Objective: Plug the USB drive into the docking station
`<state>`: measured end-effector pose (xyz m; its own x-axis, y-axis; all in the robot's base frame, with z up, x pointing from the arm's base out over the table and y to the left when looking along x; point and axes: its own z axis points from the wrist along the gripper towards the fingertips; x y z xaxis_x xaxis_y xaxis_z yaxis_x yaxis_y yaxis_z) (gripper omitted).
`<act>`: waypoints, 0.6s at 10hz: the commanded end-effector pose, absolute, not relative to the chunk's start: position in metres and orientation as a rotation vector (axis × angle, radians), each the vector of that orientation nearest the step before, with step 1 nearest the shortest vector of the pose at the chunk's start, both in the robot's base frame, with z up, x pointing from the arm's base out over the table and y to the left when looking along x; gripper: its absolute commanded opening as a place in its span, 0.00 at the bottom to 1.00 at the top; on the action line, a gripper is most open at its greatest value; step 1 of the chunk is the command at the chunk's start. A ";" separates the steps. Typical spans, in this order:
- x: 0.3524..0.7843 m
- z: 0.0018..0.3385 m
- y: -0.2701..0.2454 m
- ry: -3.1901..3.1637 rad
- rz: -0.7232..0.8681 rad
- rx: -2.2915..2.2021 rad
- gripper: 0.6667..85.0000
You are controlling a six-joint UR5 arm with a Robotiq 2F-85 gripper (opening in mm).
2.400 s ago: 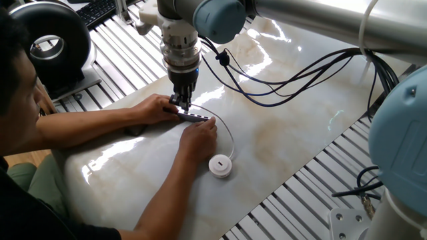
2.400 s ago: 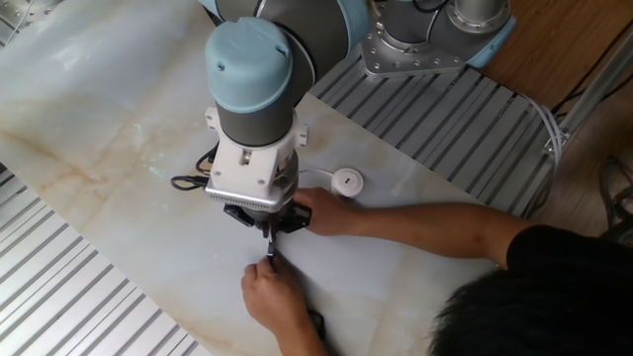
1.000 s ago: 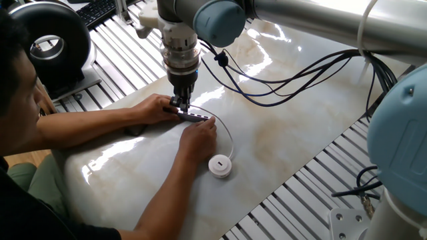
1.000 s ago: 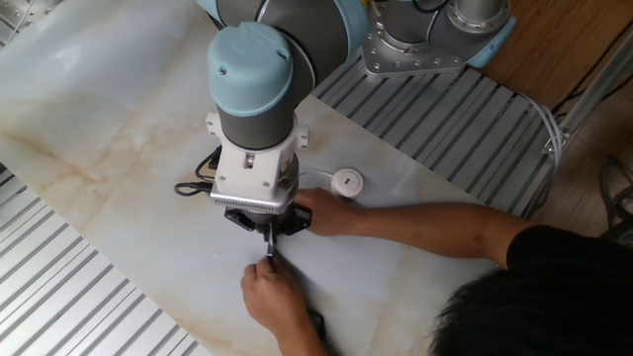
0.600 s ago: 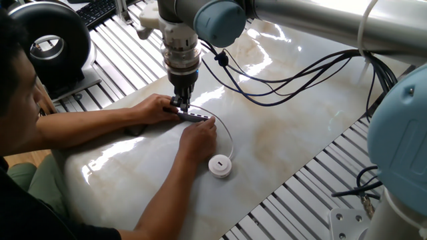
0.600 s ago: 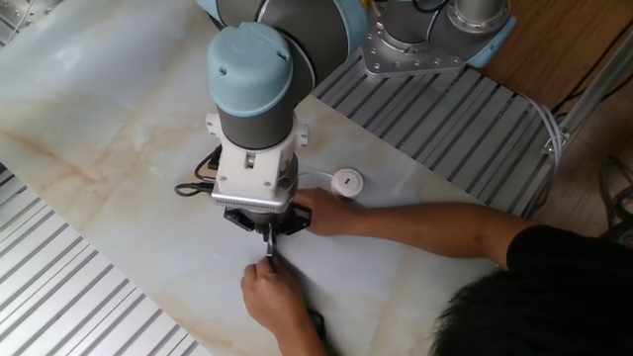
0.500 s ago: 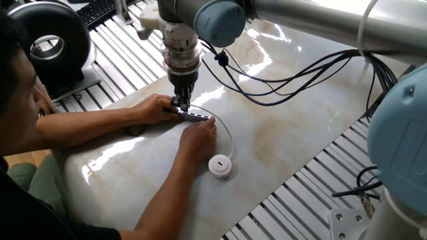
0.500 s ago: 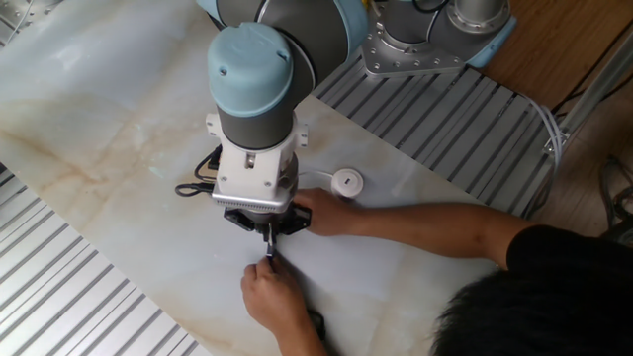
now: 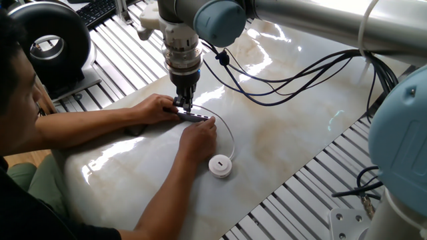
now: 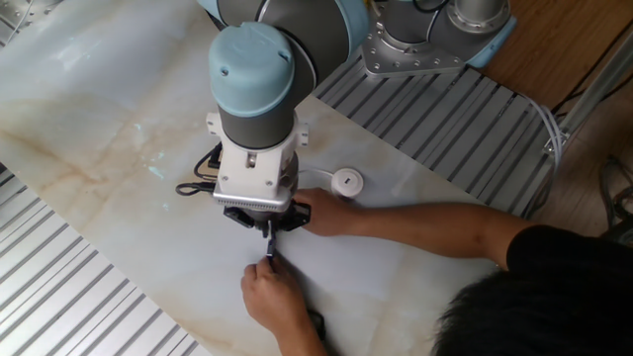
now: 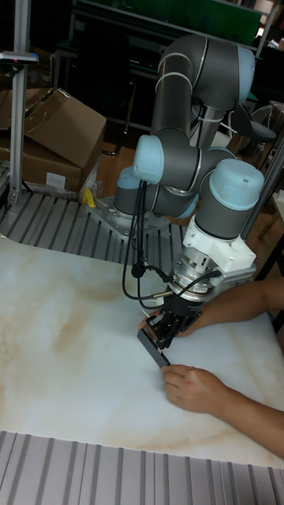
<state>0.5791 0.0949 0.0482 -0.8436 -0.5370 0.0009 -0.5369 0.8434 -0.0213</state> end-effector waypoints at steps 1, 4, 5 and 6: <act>0.580 0.049 0.100 3.010 0.000 -0.849 0.01; 0.579 0.053 0.103 3.022 -0.001 -0.830 0.01; 0.580 0.052 0.104 3.021 0.003 -0.827 0.01; 0.581 0.052 0.103 3.018 -0.003 -0.829 0.01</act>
